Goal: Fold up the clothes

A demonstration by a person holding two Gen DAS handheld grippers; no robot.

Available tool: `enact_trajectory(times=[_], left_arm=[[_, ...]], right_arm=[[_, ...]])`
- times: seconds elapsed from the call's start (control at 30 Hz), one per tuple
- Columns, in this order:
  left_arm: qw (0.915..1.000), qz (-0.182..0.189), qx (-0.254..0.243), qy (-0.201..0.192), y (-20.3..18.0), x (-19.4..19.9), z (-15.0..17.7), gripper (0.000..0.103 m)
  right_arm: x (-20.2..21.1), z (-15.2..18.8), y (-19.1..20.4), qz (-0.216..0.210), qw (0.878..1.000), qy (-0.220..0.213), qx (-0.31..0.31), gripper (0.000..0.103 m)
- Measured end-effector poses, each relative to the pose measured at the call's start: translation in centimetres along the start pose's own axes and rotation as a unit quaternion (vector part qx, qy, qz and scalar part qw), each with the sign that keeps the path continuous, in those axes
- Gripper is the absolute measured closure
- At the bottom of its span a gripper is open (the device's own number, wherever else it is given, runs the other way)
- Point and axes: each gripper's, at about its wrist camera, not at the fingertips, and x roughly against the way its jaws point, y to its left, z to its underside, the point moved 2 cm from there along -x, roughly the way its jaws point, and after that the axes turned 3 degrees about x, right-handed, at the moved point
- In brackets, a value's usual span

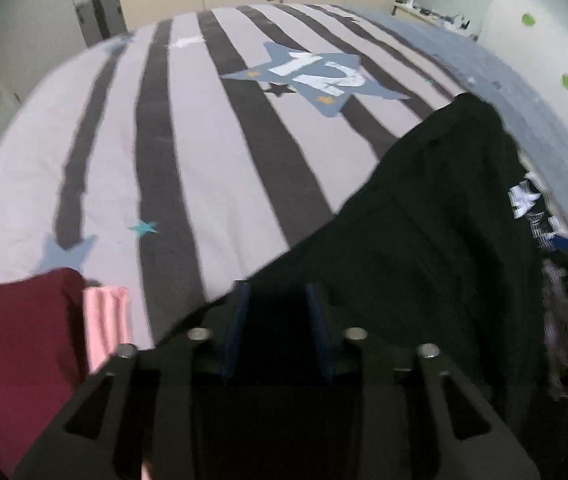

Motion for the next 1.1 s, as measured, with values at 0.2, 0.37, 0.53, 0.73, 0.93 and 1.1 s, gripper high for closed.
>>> enact_trajectory(times=[0.2, 0.37, 0.53, 0.73, 0.93, 1.1], left_arm=[[0.9989, -0.035, -0.024, -0.022, 0.0, 1.7, -0.5, 0.103], [0.9957, -0.081, 0.011, -0.044, 2.4, 2.5, -3.6, 0.103], [0.9988, -0.002, 0.020, -0.045, 0.7, 3.0, -4.9, 0.101], [0.9992, 0.038, 0.003, -0.015, -3.2, 0.9, -4.2, 0.067], [0.9995, 0.004, -0.028, -0.010, -4.7, -0.3, -2.8, 0.103], [0.9986, -0.034, -0.024, -0.032, -4.5, 0.2, -3.0, 0.103]], right_arm=[[-0.1, -0.3, -0.8, 0.007, 1.000, 0.002, -0.008, 0.071], [-0.1, -0.5, -1.7, 0.010, 1.000, 0.001, -0.021, 0.071], [-0.1, -0.7, -2.1, 0.009, 1.000, 0.000, -0.023, 0.071], [0.0, -0.8, -2.9, 0.007, 1.000, -0.003, -0.030, 0.071], [0.5, -0.7, -3.7, 0.011, 1.000, -0.003, -0.026, 0.071], [0.7, -0.4, -4.5, 0.014, 0.999, -0.004, -0.031, 0.071]])
